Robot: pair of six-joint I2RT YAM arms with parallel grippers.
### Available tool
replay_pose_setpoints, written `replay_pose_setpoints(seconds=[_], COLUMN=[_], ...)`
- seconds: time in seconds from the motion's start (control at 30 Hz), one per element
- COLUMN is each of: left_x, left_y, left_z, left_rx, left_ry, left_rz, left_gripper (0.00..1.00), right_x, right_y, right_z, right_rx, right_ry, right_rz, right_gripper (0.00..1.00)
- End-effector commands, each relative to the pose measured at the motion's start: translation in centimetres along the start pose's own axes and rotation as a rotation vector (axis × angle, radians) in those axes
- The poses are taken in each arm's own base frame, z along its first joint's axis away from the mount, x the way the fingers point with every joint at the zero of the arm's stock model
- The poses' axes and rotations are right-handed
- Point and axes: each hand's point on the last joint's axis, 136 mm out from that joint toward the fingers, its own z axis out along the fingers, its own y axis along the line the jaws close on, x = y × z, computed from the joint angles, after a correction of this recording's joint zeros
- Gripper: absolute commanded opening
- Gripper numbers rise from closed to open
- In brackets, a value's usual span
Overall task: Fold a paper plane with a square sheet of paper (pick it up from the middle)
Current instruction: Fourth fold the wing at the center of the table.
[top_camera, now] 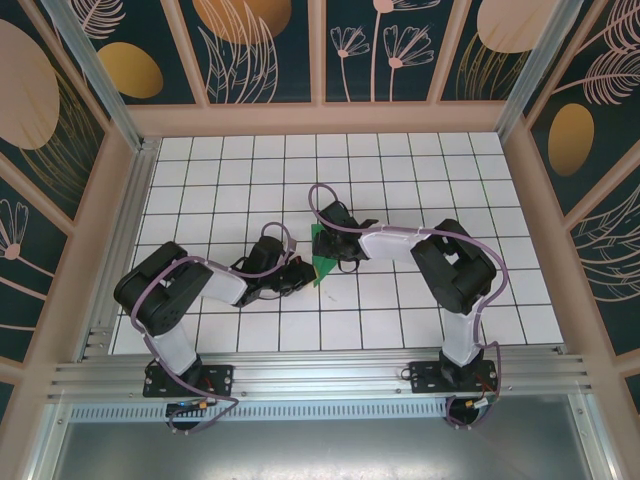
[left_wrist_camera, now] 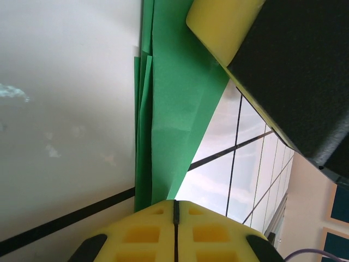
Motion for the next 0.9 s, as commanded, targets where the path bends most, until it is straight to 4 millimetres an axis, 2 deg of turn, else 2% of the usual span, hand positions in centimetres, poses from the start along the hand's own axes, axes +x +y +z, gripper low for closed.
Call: replay_pose_setpoints(seconds=[0.0, 0.3, 0.87], left_x=[0.4, 0.2, 1.1], left_y=[0.5, 1.4, 1.3], left_z=[0.4, 0.0, 0.8], left_rx=[-0.019, -0.086, -0.092], left_ry=[0.018, 0.004, 0.071], left_rz=[-0.004, 0.007, 0.036], left_gripper=[0.09, 0.08, 0.12], right_x=[8.3, 8.5, 8.5], right_y=[-11.1, -11.3, -11.2], right_z=[3.6, 3.7, 3.9], right_rx=[0.364, 0.373, 0.372], right_ry=[0.249, 0.254, 0.258], right_rz=[-0.023, -0.021, -0.023], right_gripper=[0.54, 0.54, 0.54])
